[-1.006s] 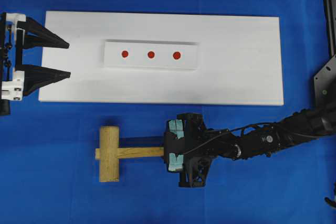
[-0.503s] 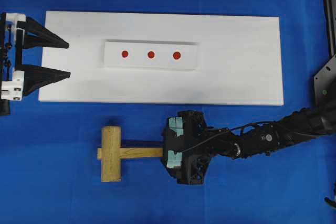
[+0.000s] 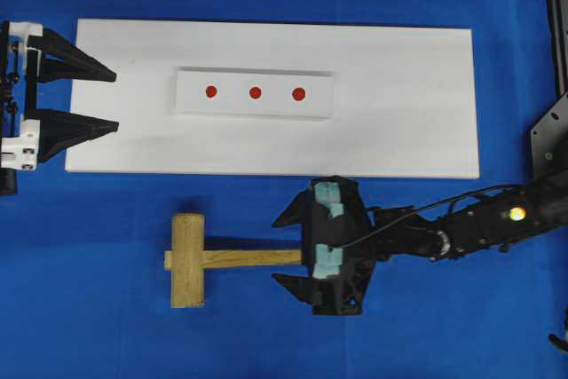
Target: Hit the mark with a hammer.
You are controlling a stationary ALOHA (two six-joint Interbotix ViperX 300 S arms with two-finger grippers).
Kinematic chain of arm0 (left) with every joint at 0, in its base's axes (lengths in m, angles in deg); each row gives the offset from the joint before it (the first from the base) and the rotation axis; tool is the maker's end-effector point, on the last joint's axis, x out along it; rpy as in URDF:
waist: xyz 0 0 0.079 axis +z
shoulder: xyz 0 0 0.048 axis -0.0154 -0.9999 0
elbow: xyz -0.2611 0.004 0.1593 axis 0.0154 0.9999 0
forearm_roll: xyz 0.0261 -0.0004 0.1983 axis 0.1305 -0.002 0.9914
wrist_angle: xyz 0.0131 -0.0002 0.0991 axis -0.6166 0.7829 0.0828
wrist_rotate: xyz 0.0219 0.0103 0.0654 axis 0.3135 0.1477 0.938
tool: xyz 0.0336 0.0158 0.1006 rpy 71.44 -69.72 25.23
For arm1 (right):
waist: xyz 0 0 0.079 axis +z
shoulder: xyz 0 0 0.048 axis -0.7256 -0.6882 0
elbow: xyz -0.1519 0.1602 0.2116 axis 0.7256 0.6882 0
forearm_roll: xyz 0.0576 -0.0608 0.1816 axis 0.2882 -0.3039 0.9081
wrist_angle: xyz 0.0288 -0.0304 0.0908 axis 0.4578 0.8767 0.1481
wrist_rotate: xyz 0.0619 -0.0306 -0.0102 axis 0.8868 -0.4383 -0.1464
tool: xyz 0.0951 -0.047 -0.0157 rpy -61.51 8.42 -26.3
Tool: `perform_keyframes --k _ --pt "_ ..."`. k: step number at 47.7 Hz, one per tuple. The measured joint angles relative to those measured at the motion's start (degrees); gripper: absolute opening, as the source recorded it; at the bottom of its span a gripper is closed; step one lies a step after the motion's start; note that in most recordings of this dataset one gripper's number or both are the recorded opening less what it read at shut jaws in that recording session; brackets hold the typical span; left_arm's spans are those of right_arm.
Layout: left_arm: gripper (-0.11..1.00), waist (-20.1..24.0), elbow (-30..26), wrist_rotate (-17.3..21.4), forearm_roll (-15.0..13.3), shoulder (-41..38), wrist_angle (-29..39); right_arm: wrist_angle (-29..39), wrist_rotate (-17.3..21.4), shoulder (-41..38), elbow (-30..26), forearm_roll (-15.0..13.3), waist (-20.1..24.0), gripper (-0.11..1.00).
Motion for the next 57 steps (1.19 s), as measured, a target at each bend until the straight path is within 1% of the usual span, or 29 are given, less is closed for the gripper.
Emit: perform_keyframes --k 7,11,17,23,27,31,35,40,44,50,52,57 --pt "0.88 0.00 -0.09 0.00 0.09 0.00 0.09 -1.14 -0.09 0.62 0.62 0.00 -0.35 0.87" --pt "0.88 0.00 0.00 0.00 0.00 0.00 0.09 -2.20 -1.23 1.32 1.23 0.00 -1.93 0.87" --pt "0.88 0.00 0.00 0.00 0.00 0.00 0.09 -2.55 -4.22 3.69 2.72 0.00 -6.42 0.87" --pt "0.88 0.00 -0.09 0.00 0.00 0.00 0.09 -1.58 -8.26 7.03 4.39 0.00 -11.60 0.87" --pt "0.88 0.00 0.00 0.09 0.00 0.00 0.09 0.35 -9.58 8.79 5.27 0.00 -14.85 0.87" --pt "0.88 0.00 -0.09 0.18 0.00 0.09 0.00 2.46 -10.11 10.02 6.15 0.00 -17.75 0.87" --pt "0.88 0.00 -0.09 0.35 0.00 0.00 0.09 3.34 -10.55 11.43 6.94 0.00 -19.42 0.87" --pt "0.88 0.00 0.00 0.53 0.00 0.00 0.09 3.69 -11.51 14.24 8.35 0.00 -19.69 0.87" --pt "0.88 0.00 0.00 0.70 0.09 0.09 0.00 3.78 -12.48 18.11 10.63 -0.09 -19.51 0.87" --pt "0.88 0.00 0.00 1.41 0.09 0.53 0.09 3.16 -12.57 24.79 15.12 -0.09 -19.60 0.87" --pt "0.88 0.00 0.00 2.20 0.09 0.79 0.18 3.08 -12.66 27.25 16.79 -0.09 -19.60 0.87" --pt "0.88 0.00 0.18 5.80 0.00 1.67 0.79 3.08 -12.83 33.05 20.57 0.00 -19.69 0.87"
